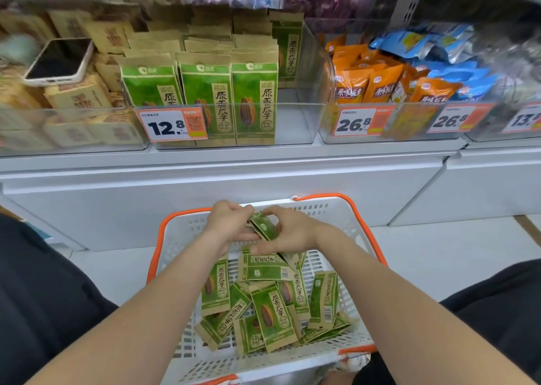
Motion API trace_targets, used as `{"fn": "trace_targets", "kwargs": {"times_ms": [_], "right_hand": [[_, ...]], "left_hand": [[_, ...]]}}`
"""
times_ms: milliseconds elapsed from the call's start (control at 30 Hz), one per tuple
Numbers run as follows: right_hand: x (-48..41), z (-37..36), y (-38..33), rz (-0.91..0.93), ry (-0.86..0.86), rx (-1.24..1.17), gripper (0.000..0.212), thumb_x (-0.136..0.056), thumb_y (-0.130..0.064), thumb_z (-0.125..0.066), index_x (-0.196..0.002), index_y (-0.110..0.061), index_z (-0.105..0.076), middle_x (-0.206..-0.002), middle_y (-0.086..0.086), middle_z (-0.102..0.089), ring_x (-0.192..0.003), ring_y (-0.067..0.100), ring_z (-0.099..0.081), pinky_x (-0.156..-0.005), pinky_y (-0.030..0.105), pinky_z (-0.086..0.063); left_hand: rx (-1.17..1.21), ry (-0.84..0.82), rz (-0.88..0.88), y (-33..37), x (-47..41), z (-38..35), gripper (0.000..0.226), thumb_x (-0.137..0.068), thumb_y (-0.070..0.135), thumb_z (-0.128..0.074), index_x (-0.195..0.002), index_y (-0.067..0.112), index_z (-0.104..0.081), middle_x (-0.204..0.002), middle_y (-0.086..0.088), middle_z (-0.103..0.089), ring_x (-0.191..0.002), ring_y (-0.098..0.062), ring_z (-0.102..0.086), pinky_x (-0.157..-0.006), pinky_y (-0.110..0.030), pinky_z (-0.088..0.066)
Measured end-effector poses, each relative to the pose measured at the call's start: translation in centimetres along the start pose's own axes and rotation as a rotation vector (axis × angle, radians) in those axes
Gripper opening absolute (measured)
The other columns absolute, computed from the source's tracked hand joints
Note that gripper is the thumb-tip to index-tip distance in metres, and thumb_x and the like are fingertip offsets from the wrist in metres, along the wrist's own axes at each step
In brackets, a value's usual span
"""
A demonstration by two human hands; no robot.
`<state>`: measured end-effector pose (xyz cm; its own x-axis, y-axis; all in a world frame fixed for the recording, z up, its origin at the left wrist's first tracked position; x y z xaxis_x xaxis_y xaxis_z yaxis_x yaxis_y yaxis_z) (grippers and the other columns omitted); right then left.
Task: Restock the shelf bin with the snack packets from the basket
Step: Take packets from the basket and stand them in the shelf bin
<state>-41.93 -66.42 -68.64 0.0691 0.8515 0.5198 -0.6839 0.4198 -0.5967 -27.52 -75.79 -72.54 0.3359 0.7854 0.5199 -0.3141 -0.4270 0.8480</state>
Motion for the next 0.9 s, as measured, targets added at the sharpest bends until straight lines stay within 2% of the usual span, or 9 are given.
{"fn": "trace_targets", "kwargs": {"times_ms": [100, 200, 267, 367, 500, 633, 733, 800, 900], "right_hand": [[-0.6, 0.0, 0.4, 0.008, 0.091, 0.035, 0.067, -0.087, -0.029, -0.078, -0.143, -0.022, -0.042, -0.112, 0.0, -0.063, -0.101, 0.023, -0.065, -0.083, 0.038, -0.055], [-1.1, 1.0, 1.2, 0.013, 0.145, -0.112, 0.037, -0.088, -0.011, -0.068, -0.121, -0.017, -0.054, -0.104, 0.004, -0.067, -0.099, 0.025, -0.067, -0.09, 0.047, -0.059], [-0.9, 1.5, 1.2, 0.03, 0.153, -0.296, 0.034, -0.088, -0.005, -0.07, -0.118, -0.018, -0.062, -0.105, 0.004, -0.074, -0.1, 0.023, -0.071, -0.092, 0.047, -0.059], [-0.6, 1.7, 0.7, 0.091, 0.141, -0.509, 0.034, -0.091, -0.002, -0.071, -0.119, -0.021, -0.069, -0.108, 0.0, -0.079, -0.102, 0.021, -0.075, -0.096, 0.048, -0.059], [-0.6, 1.6, 0.0, 0.125, 0.06, -0.613, 0.028, -0.099, -0.006, -0.066, -0.126, -0.016, -0.066, -0.115, 0.006, -0.077, -0.108, 0.027, -0.074, -0.103, 0.054, -0.055], [-0.2, 2.1, -1.0, 0.155, -0.018, -0.597, 0.03, -0.103, -0.033, -0.066, -0.132, -0.025, -0.061, -0.119, 0.002, -0.077, -0.112, 0.027, -0.073, -0.103, 0.054, -0.055], [0.4, 3.6, -2.1, 0.242, 0.236, -0.633, 0.036, -0.095, -0.029, -0.077, -0.127, -0.024, -0.06, -0.111, 0.007, -0.077, -0.1, 0.023, -0.076, -0.09, 0.055, -0.061], [1.2, 5.3, -3.1, 0.306, 0.433, -0.5, 0.037, -0.086, -0.023, -0.086, -0.115, -0.024, -0.064, -0.101, 0.009, -0.077, -0.088, 0.025, -0.077, -0.077, 0.056, -0.063], [3.0, 8.5, -5.4, 0.382, 0.471, -0.144, 0.022, -0.08, -0.026, -0.088, -0.098, -0.023, -0.075, -0.083, -0.001, -0.076, -0.077, 0.021, -0.073, -0.068, 0.049, -0.061]], "left_hand": [[0.063, -0.12, -0.021, 1.2, 1.0, -0.1, 0.035, -0.103, 0.029, -0.068, -0.115, -0.002, -0.061, -0.11, -0.024, -0.075, -0.082, -0.036, -0.08, -0.075, -0.044, -0.066], [-0.048, -0.062, -0.049, 1.5, 1.2, 0.4, 0.05, -0.108, 0.052, -0.049, -0.122, 0.007, -0.065, -0.113, -0.011, -0.073, -0.089, -0.029, -0.079, -0.074, -0.042, -0.066], [-0.147, -0.049, -0.108, 1.4, 1.2, 0.5, 0.052, -0.111, 0.054, -0.039, -0.126, 0.012, -0.066, -0.114, -0.008, -0.073, -0.097, -0.025, -0.076, -0.081, -0.042, -0.065], [-0.206, -0.146, -0.231, 1.4, 1.8, 0.0, 0.058, -0.111, 0.057, -0.032, -0.116, 0.017, -0.074, -0.103, -0.005, -0.079, -0.095, -0.023, -0.077, -0.083, -0.046, -0.065], [-0.274, -0.003, -0.45, 1.3, 1.4, 0.1, 0.076, -0.095, 0.083, -0.03, -0.102, 0.018, -0.069, -0.094, -0.006, -0.076, -0.087, -0.025, -0.073, -0.078, -0.055, -0.061], [-0.306, 0.198, -0.641, 2.3, 1.6, -0.1, 0.049, -0.109, 0.054, -0.038, -0.081, 0.017, -0.054, -0.074, -0.001, -0.061, -0.069, -0.014, -0.058, -0.063, -0.038, -0.041], [-0.422, 0.282, -0.81, 3.7, 2.8, -0.4, 0.039, -0.11, 0.045, -0.04, -0.075, 0.028, -0.04, -0.065, 0.008, -0.053, -0.061, -0.005, -0.052, -0.055, -0.028, -0.03], [-0.478, 0.319, -0.889, 4.7, 3.3, -0.6, 0.038, -0.11, 0.048, -0.037, -0.077, 0.029, -0.036, -0.065, 0.009, -0.052, -0.062, -0.01, -0.051, -0.055, -0.034, -0.031], [-0.559, 0.373, -1.01, 6.8, 4.2, -0.6, 0.042, -0.11, 0.054, -0.03, -0.083, 0.022, -0.035, -0.069, 0.008, -0.046, -0.063, -0.027, -0.047, -0.054, -0.042, -0.031]]}}
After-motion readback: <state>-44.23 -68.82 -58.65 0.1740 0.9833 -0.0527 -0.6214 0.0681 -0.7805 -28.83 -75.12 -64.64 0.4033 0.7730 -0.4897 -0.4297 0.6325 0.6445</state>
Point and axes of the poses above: each hand's wrist, its own x-axis away from the middle knuckle, its own z-axis out of the back of the hand, y = z × x, the point moved 1 cm from there along -x, towards the middle knuckle
